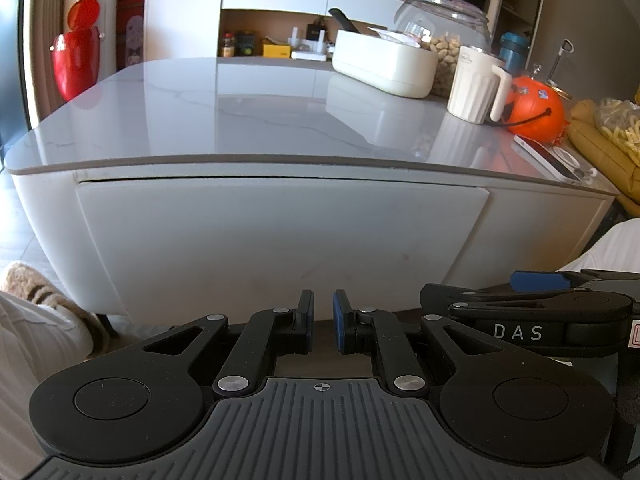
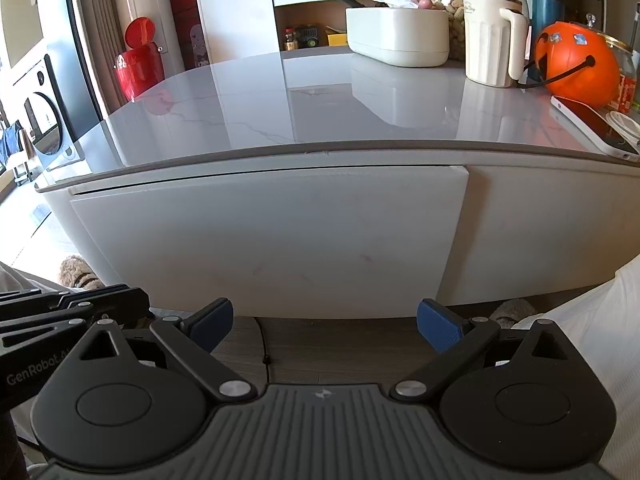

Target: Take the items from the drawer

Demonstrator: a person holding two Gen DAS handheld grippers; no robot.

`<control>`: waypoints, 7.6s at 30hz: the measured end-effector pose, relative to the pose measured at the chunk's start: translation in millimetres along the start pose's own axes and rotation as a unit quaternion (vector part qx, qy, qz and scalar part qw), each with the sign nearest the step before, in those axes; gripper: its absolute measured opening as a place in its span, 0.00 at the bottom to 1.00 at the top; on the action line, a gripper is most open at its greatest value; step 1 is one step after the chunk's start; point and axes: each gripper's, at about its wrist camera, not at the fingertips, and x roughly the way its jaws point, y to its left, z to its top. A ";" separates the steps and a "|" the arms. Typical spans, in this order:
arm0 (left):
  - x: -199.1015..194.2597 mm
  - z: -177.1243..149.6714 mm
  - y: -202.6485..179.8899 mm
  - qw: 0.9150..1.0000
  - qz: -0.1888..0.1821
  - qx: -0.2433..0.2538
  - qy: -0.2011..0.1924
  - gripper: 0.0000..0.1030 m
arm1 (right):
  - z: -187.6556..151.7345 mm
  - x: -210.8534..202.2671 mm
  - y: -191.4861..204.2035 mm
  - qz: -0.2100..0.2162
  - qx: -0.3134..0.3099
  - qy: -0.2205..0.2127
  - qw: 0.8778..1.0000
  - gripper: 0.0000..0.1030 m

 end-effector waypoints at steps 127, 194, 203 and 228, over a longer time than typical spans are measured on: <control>59.5 83.2 70.9 0.996 -0.006 -0.090 0.004 0.13 | 84.6 51.3 -89.9 0.068 -0.030 0.079 0.994 0.95; 3.9 9.0 39.6 0.992 -0.025 0.040 0.116 0.18 | 8.9 -1.2 -2.9 0.061 0.006 0.154 0.986 0.93; 63.1 65.0 69.3 0.979 -0.038 0.129 0.156 0.18 | 61.3 32.4 -0.9 0.140 -0.131 0.137 0.972 0.82; 212.3 64.3 67.4 0.946 -0.057 0.138 0.289 0.09 | 66.8 105.5 26.6 0.176 -0.226 0.223 0.932 0.80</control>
